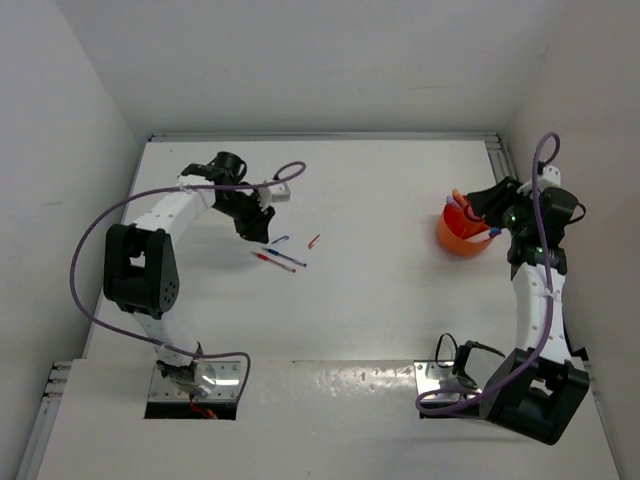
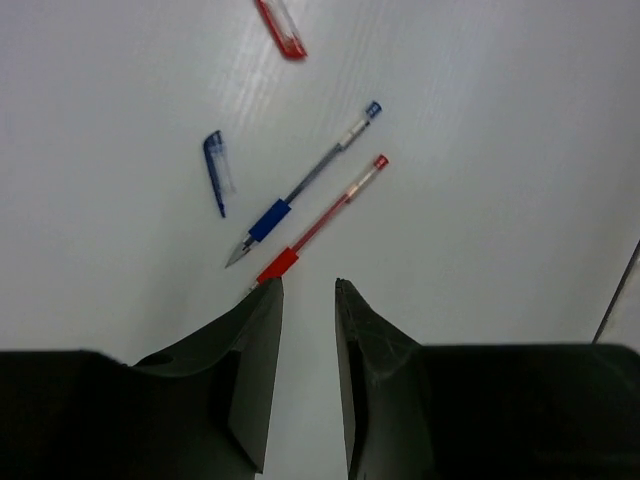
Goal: Sort the stationery into containers
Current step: Place the pen in the storage box, then pick up the pen cap from the center of the board, then move the pen to the center of the board.
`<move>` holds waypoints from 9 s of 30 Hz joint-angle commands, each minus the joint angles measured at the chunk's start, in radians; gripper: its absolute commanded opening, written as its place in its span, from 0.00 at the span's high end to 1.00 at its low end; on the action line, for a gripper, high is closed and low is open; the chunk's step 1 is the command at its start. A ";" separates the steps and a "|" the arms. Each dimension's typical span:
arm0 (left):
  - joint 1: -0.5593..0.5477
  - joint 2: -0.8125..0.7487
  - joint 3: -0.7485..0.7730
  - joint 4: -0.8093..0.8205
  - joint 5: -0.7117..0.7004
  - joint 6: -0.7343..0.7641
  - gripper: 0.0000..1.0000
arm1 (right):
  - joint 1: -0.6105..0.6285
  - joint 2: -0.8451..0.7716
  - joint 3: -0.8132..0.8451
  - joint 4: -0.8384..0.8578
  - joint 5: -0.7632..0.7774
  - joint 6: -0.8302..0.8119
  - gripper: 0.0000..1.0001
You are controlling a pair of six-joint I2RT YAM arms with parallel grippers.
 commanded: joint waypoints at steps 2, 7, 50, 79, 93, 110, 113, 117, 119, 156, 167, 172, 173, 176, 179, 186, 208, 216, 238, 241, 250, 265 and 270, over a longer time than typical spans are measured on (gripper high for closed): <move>-0.094 -0.044 -0.053 -0.048 -0.097 0.286 0.65 | 0.008 -0.005 0.031 -0.194 -0.184 -0.071 0.59; -0.176 -0.036 -0.101 0.057 -0.169 0.316 0.60 | 0.016 0.018 0.052 -0.246 -0.219 -0.101 0.59; -0.434 0.381 0.141 0.324 -0.588 -0.490 0.61 | 0.060 0.077 0.088 -0.281 -0.200 -0.126 0.59; -0.312 -0.098 -0.020 0.975 0.523 -1.164 0.93 | 0.473 0.025 0.120 0.108 -0.270 0.226 0.59; -0.375 -0.114 0.006 1.031 0.477 -1.208 0.93 | 0.622 0.122 0.237 0.141 -0.331 0.371 0.65; -0.368 -0.107 0.042 1.001 0.454 -1.188 0.93 | 0.657 0.125 0.224 0.119 -0.339 0.357 0.71; -0.365 -0.104 0.040 1.017 0.452 -1.206 0.93 | 0.658 0.125 0.218 0.113 -0.337 0.354 0.72; -0.354 -0.104 0.037 1.034 0.451 -1.223 0.93 | 0.662 0.122 0.214 0.107 -0.335 0.350 0.72; -0.352 -0.105 0.037 1.037 0.447 -1.225 0.93 | 0.662 0.120 0.212 0.102 -0.334 0.343 0.72; -0.366 -0.334 -0.015 0.546 0.044 -0.700 0.00 | 0.680 0.150 0.327 -0.238 -0.029 0.271 1.00; -0.447 -0.329 -0.096 0.772 -0.017 -0.929 0.28 | 0.712 0.177 0.327 -0.192 -0.027 0.420 1.00; -0.469 -0.283 -0.050 0.744 -0.066 -0.936 0.34 | 0.723 0.180 0.339 -0.195 -0.013 0.420 1.00; -0.473 -0.279 -0.049 0.744 -0.072 -0.938 0.34 | 0.723 0.180 0.338 -0.195 -0.010 0.420 1.00; -0.483 -0.265 -0.046 0.747 -0.080 -0.952 0.34 | 0.723 0.176 0.332 -0.185 -0.007 0.428 1.00; -0.486 -0.256 -0.046 0.757 -0.085 -0.967 0.33 | 0.727 0.177 0.330 -0.181 -0.007 0.431 1.00; -0.489 -0.234 -0.038 0.771 -0.082 -0.985 0.34 | 0.727 0.177 0.312 -0.165 -0.004 0.449 1.00; -0.518 -0.188 0.009 0.743 -0.094 -0.949 0.67 | 0.735 0.176 0.289 -0.161 -0.003 0.443 1.00; -0.517 -0.196 0.000 0.721 -0.109 -0.927 1.00 | 0.735 0.179 0.295 -0.161 -0.001 0.439 1.00; 0.051 -0.317 -0.190 0.740 0.044 -1.129 1.00 | 1.016 0.453 0.474 -0.422 -0.055 -0.624 0.89; 0.118 -0.352 -0.202 0.746 0.027 -1.119 1.00 | 1.125 0.554 0.516 -0.398 -0.006 -0.673 0.88; 0.289 -0.400 -0.193 0.677 0.032 -1.077 1.00 | 1.283 0.858 0.690 -0.366 0.160 -0.681 0.87; 0.355 -0.371 -0.201 0.651 0.072 -1.042 1.00 | 1.309 1.082 0.804 -0.318 0.244 -0.701 0.85; 0.356 -0.368 -0.201 0.640 0.069 -1.024 1.00 | 1.309 1.114 0.807 -0.319 0.247 -0.709 0.84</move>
